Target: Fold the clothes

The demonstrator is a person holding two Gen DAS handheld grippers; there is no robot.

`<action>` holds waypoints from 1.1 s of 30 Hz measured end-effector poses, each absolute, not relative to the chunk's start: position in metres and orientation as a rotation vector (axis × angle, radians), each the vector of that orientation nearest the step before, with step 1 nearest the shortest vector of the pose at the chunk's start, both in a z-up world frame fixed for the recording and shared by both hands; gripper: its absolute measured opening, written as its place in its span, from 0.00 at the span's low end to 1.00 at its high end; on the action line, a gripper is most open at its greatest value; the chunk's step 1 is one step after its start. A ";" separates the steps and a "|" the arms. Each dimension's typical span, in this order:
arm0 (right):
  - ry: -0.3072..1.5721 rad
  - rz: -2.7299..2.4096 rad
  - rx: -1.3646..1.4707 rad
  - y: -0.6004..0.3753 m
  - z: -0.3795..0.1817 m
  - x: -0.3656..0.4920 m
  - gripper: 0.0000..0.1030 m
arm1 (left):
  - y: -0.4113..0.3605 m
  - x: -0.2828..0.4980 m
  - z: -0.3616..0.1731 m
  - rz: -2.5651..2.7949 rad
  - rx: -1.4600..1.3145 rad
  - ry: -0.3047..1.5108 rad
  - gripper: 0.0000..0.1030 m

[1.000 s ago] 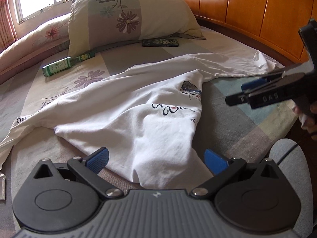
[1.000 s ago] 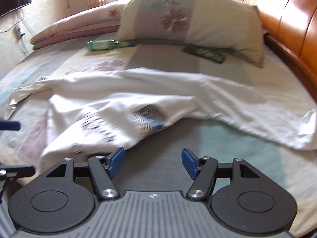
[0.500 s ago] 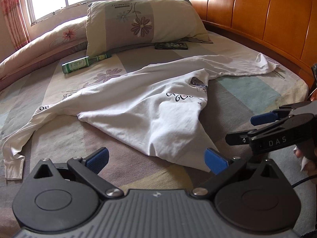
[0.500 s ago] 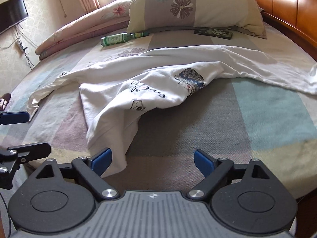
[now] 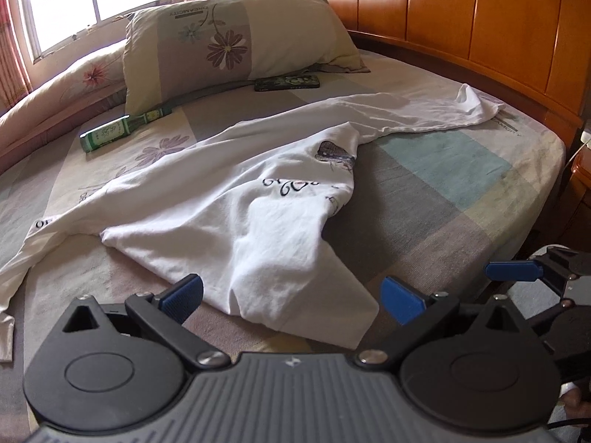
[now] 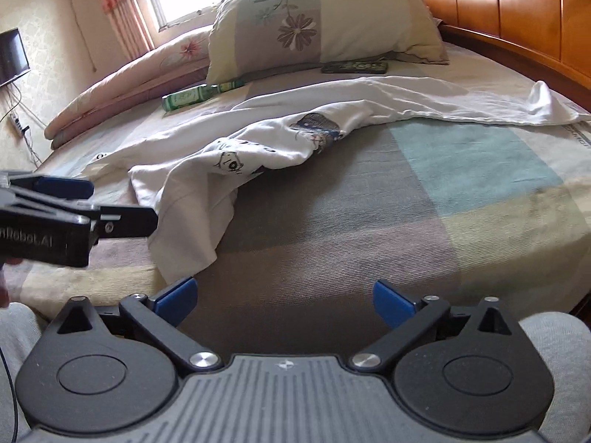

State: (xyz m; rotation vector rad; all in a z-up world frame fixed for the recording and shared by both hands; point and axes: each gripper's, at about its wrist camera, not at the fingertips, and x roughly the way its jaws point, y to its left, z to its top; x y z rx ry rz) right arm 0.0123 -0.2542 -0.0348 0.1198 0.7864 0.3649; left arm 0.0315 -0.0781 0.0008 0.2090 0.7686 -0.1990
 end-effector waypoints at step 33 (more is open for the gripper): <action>0.758 0.354 0.176 -0.258 -0.040 0.030 1.00 | 0.041 0.208 -0.032 0.030 0.256 0.971 1.00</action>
